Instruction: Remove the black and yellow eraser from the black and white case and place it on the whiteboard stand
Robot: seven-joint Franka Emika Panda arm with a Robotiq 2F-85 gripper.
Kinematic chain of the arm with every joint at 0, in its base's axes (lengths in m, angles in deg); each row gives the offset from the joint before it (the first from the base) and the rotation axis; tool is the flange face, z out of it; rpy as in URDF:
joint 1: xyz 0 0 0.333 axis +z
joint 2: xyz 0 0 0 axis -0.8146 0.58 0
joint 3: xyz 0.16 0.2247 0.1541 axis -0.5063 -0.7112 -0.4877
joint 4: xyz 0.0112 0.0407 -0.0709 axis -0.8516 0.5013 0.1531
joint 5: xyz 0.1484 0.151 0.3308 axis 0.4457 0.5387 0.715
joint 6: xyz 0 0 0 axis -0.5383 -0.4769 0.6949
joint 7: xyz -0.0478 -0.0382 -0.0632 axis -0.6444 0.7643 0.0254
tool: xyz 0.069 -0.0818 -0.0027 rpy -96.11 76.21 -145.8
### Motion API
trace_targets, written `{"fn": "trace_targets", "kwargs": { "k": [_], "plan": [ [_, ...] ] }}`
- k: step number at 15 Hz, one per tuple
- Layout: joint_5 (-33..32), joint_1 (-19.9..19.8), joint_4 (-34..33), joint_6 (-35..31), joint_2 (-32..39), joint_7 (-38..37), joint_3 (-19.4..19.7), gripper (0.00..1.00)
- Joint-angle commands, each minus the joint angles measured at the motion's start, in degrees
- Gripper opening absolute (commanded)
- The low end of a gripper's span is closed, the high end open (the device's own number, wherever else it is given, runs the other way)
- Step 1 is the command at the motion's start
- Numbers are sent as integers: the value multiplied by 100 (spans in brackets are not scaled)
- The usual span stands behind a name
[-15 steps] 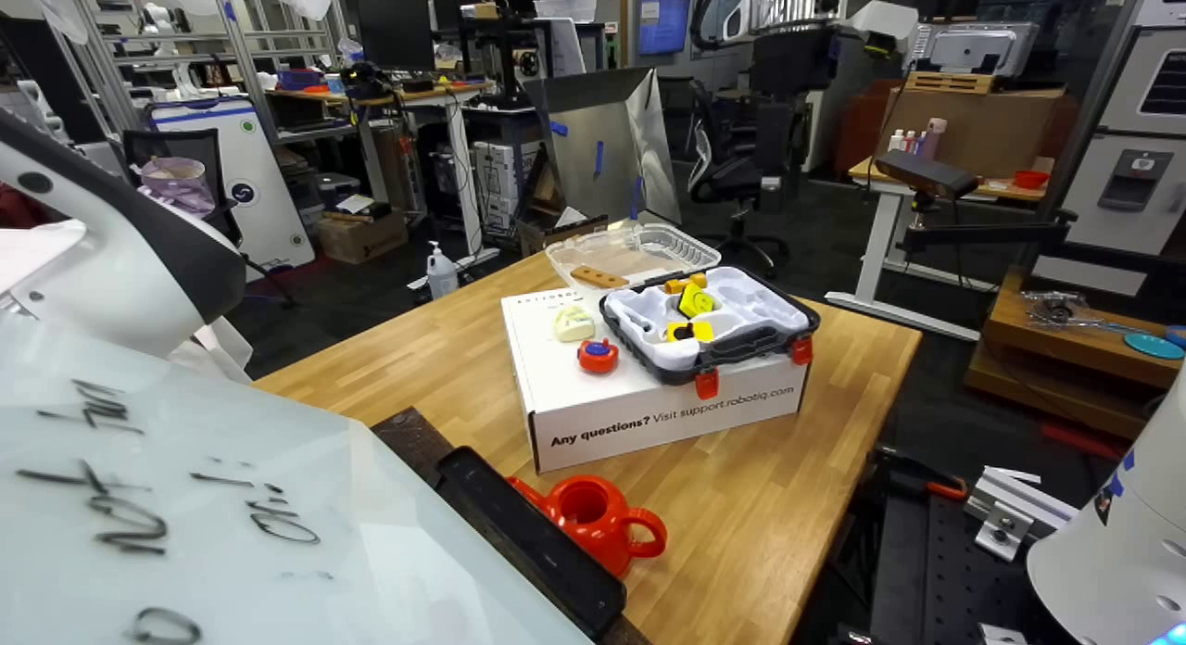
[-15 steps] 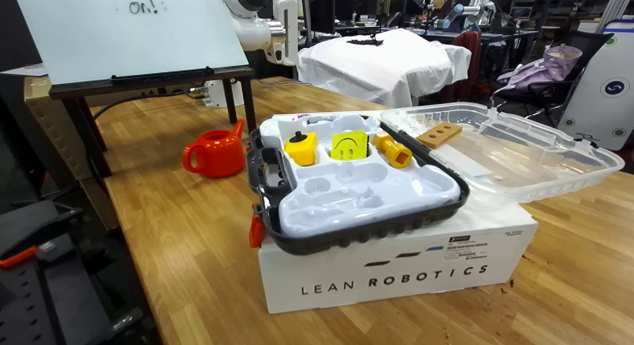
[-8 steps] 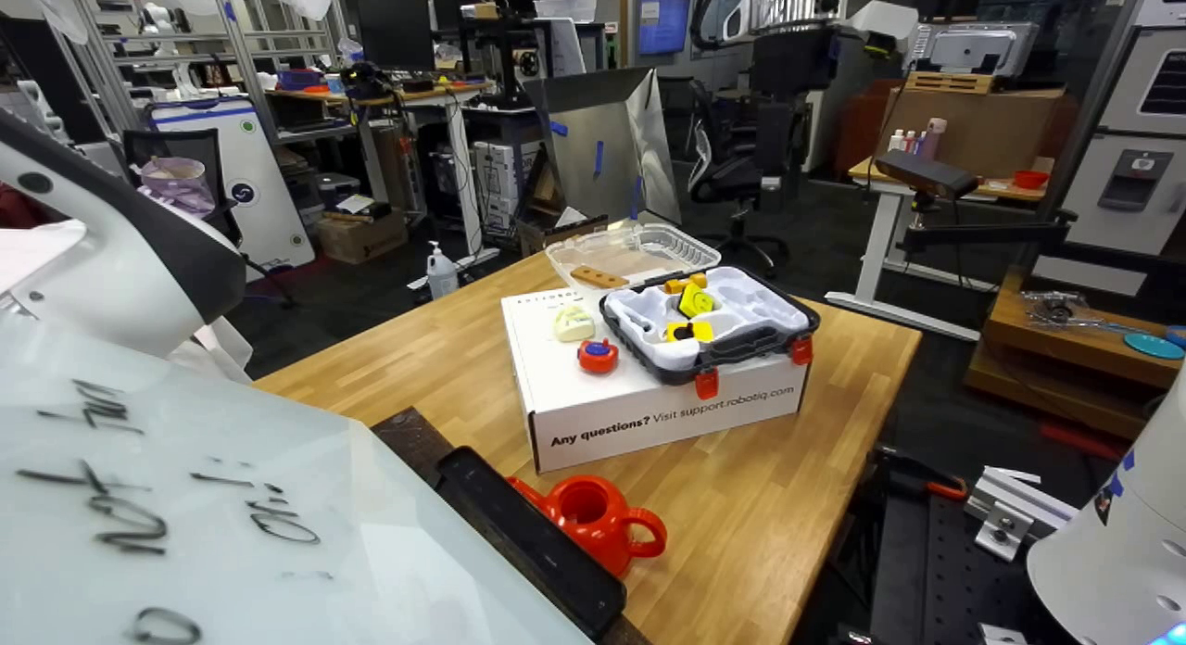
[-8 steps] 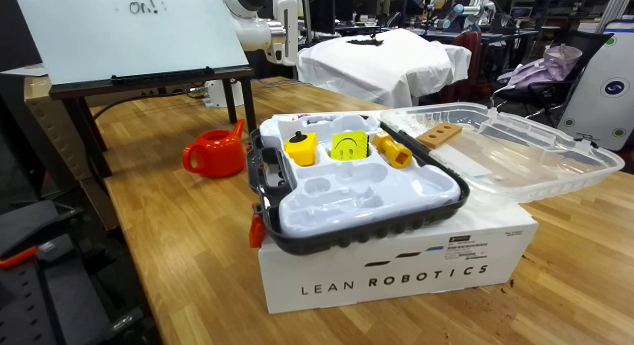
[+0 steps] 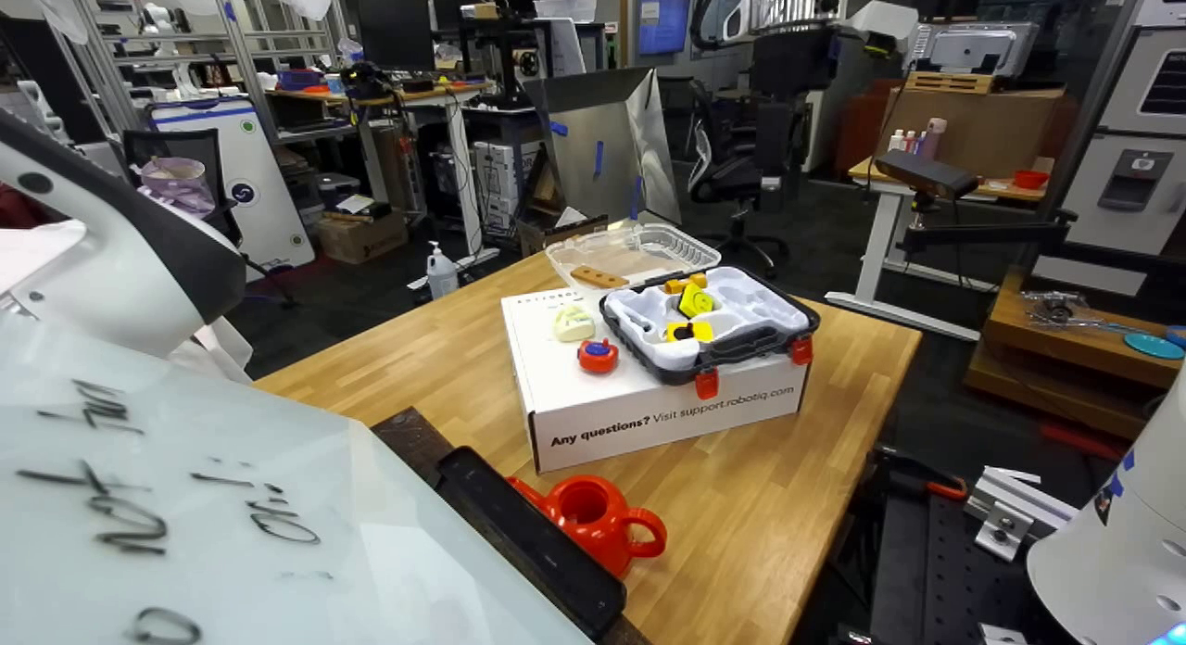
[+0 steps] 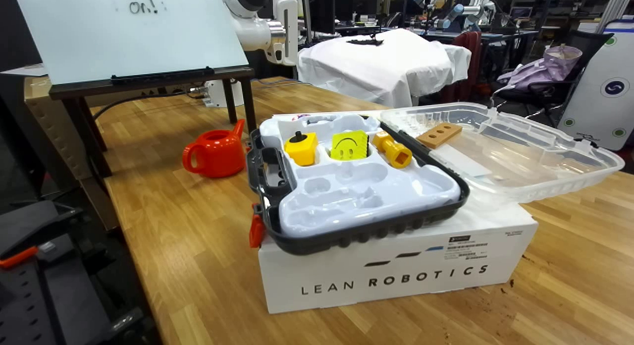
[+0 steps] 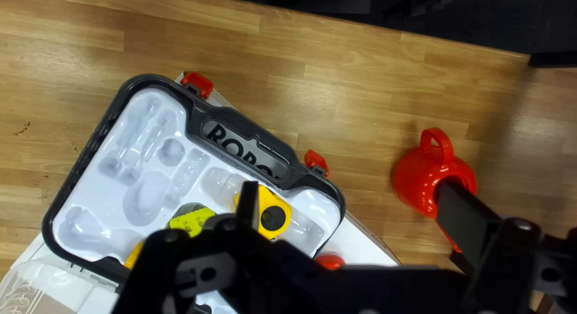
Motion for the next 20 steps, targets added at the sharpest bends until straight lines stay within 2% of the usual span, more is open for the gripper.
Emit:
{"fn": "trace_targets", "kwargs": {
  "k": [1,6,13,14,16,20],
  "plan": [
    [64,-82,-72,-43,105,-12,-151,100],
    [266,105,-473,-292,625,-232,-448,100],
    [432,97,-1419,-777,1891,-1216,-785,100],
    [342,96,-1138,-817,1630,-985,-780,100],
    [343,92,-1333,-834,1872,-1141,-805,100],
    [344,87,-1369,-831,1883,-1177,-806,100]
  ]
}}
